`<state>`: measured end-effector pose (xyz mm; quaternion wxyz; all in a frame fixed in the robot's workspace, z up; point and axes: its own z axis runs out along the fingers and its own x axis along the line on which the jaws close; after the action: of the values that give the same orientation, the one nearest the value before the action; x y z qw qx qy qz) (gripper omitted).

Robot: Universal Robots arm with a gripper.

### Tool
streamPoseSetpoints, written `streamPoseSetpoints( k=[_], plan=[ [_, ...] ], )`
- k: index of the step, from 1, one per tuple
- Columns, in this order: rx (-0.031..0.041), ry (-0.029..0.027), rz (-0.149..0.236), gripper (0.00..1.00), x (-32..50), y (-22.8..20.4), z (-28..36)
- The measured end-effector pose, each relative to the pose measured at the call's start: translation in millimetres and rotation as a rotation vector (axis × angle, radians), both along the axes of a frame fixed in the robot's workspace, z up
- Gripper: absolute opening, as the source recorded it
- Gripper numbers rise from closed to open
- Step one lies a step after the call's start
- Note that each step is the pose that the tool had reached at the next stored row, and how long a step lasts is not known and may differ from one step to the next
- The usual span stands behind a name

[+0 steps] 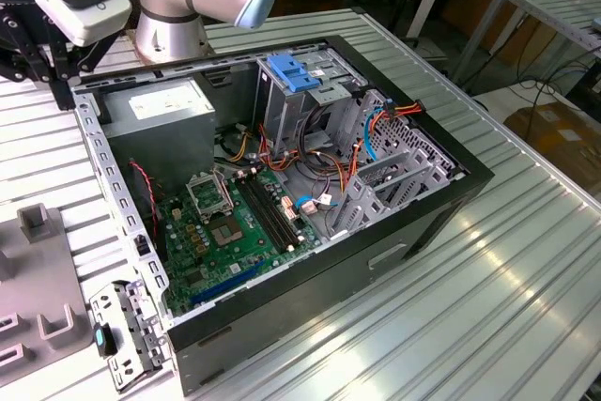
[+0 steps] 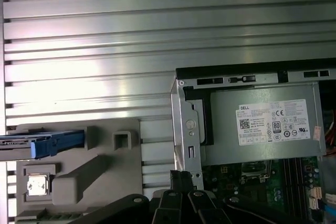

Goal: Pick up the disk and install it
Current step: 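Reach for the disk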

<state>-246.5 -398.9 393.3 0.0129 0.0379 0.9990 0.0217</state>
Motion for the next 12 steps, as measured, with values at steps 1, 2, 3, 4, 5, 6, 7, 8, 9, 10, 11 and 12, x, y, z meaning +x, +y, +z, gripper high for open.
streamPoseSetpoints(
  k=[1,2,3,4,5,6,7,8,9,10,11,12],
  plan=[
    [0.0000,0.0001,0.000,0.11,-1.0,0.0,0.0],
    [0.0000,0.0001,0.000,0.11,-2.6,0.0,0.0],
    [0.0000,0.0000,0.000,0.11,-3.5,0.0,0.0],
    [0.0000,0.0000,0.000,0.11,-4.5,0.0,0.0],
    [0.0000,0.0000,0.000,0.11,-5.3,0.0,0.0],
    [0.0000,0.0000,0.000,0.11,-6.2,0.0,0.0],
    [0.0000,0.0001,0.000,0.11,-7.0,0.0,0.0],
    [-0.0001,0.0001,0.000,0.11,-8.0,0.0,0.1],
    [-0.0001,0.0001,0.000,0.11,-9.0,0.0,0.0],
    [-0.0001,0.0001,0.000,0.11,-9.8,0.0,0.0],
    [0.0000,0.0000,0.000,0.11,-11.5,0.0,0.0],
    [-0.0001,0.0001,0.000,0.11,-12.7,0.0,0.0]
  ],
)
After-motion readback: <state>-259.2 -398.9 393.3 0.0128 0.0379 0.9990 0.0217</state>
